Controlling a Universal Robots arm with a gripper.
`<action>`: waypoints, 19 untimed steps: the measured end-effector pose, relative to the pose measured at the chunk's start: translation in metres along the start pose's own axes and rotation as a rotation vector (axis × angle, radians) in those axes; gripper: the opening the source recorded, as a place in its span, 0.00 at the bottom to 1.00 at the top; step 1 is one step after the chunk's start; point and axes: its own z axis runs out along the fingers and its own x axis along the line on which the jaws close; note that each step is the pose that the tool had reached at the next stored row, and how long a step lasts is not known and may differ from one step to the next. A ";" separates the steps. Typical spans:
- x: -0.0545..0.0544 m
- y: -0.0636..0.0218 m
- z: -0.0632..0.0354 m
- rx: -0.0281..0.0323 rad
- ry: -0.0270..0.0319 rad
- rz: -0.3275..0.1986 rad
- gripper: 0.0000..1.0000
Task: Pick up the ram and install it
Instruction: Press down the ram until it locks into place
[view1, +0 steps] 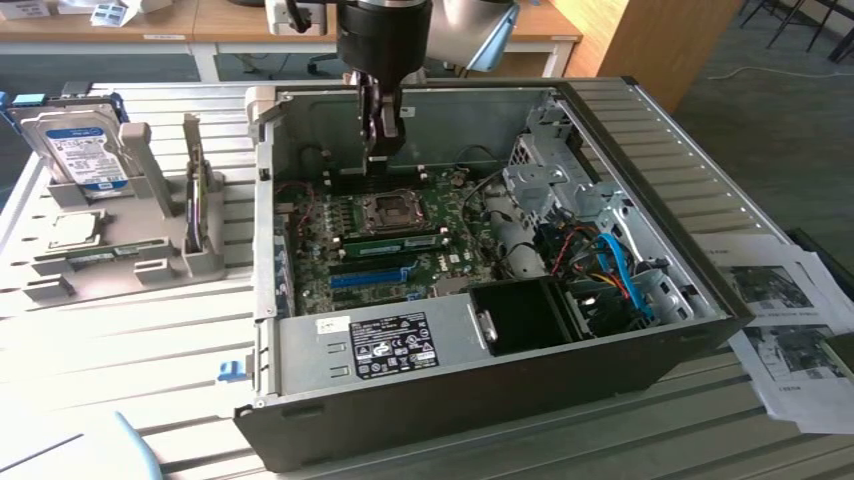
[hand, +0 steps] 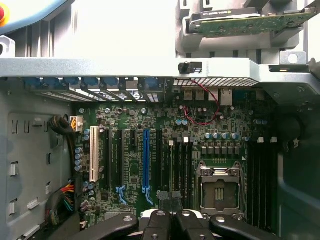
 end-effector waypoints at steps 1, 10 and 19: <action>0.000 0.0000 0.0000 0.0000 0.0000 0.000 0.09; 0.000 0.0000 0.0000 -0.0002 0.0000 0.004 0.09; 0.000 0.0000 0.0001 -0.0035 -0.0029 0.137 0.09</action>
